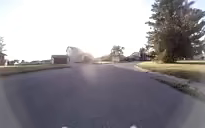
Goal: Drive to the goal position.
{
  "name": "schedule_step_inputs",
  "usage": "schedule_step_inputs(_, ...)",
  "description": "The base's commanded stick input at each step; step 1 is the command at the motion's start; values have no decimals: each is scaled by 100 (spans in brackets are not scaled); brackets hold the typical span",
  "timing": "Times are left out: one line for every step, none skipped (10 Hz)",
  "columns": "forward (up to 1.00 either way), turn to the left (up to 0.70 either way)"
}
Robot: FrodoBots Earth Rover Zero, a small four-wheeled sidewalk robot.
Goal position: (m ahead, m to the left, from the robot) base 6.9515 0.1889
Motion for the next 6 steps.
schedule_step_inputs(100, 0)
schedule_step_inputs(100, 0)
schedule_step_inputs(100, 0)
schedule_step_inputs(100, 0)
schedule_step_inputs(100, 0)
schedule_step_inputs(100, 0)
